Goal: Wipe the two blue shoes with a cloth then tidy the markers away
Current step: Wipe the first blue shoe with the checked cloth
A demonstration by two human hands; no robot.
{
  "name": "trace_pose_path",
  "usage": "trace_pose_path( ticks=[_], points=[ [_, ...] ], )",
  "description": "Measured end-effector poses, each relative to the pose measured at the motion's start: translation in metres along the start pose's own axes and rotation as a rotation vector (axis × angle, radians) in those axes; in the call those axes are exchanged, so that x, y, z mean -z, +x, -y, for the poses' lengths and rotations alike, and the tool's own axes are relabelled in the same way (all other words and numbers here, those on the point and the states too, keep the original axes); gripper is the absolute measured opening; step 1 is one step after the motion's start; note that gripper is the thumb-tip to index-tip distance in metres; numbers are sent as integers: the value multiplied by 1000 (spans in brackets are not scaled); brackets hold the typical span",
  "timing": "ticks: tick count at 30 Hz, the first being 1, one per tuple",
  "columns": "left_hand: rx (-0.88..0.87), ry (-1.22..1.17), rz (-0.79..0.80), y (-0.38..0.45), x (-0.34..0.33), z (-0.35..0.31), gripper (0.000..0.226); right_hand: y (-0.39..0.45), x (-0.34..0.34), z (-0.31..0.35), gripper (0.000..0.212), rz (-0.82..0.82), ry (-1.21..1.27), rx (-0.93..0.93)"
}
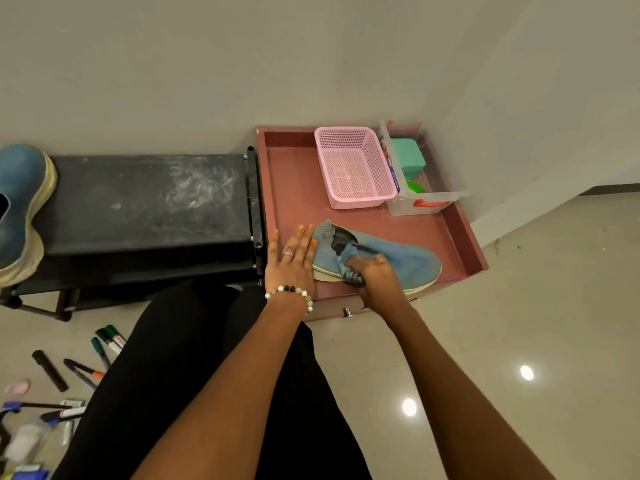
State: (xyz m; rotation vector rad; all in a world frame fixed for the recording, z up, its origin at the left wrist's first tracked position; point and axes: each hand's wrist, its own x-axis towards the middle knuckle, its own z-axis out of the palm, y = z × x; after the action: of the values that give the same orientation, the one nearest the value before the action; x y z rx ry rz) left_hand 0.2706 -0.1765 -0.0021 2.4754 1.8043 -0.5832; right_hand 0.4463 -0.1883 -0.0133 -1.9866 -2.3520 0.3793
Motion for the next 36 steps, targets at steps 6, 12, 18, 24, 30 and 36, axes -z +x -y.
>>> trace_pose_path(
  ticks=[6, 12, 18, 24, 30, 36],
  points=[
    [-4, -48, -4, -5, 6, -2, 64, 9, 34, 6, 30, -86, 193, -531],
    [43, -62, -16, -7, 12, 1, 63, 9, 4, 67, 43, -208, 319, -84],
    [36, 9, 4, -3, 8, 1, 64, -4, -9, 34, 62, -131, 24, 55],
    [39, 26, -32, -4, 8, -1, 66, -39, 7, -17, 57, -5, -113, -111],
    [-27, -60, -259, -3, 16, -7, 50, -3, 35, 2, 24, -111, 87, -529],
    [-280, -54, -155, 0, 13, -16, 48, 3, -13, 47, 37, -91, 137, -239]
  ],
)
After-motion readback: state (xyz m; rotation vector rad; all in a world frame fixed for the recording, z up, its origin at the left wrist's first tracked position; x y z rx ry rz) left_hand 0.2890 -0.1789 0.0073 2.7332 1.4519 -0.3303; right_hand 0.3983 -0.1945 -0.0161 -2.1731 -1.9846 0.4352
